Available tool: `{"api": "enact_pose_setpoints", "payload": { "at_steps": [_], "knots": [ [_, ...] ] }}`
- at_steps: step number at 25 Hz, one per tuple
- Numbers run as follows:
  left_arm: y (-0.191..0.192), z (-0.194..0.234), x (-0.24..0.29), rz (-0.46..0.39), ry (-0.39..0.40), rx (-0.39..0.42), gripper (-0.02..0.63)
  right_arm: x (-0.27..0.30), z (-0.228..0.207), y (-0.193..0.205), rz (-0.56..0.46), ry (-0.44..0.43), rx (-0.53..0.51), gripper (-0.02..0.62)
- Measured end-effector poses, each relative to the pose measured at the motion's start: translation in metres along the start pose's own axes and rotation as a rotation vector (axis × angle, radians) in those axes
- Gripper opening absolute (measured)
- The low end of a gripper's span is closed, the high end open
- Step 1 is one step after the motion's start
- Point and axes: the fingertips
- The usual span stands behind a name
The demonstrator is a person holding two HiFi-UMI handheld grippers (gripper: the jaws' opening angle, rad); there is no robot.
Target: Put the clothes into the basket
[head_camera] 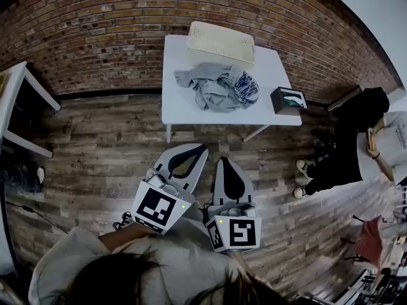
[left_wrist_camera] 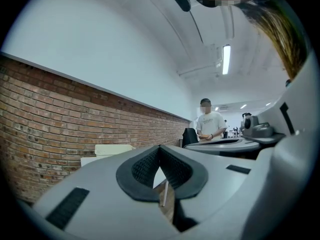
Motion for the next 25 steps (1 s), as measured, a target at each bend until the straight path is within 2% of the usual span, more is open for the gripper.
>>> {"api": "enact_pose_setpoints", "payload": {
  "at_steps": [15, 25],
  "knots": [
    [0.002, 0.024, 0.011, -0.004, -0.012, -0.021, 0.008, 0.027, -0.007, -0.006, -0.018, 0.007, -0.017, 0.006],
    [0.004, 0.054, 0.060, -0.014, -0.014, -0.025, 0.008, 0.075, -0.039, -0.006, -0.010, 0.010, -0.026, 0.006]
  ]
}}
Point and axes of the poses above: the fingertips, and each gripper's own axes: x forward along the fingers, z to its left, y out of its underside, and after that the axes turned 1 degree about x, right-handed
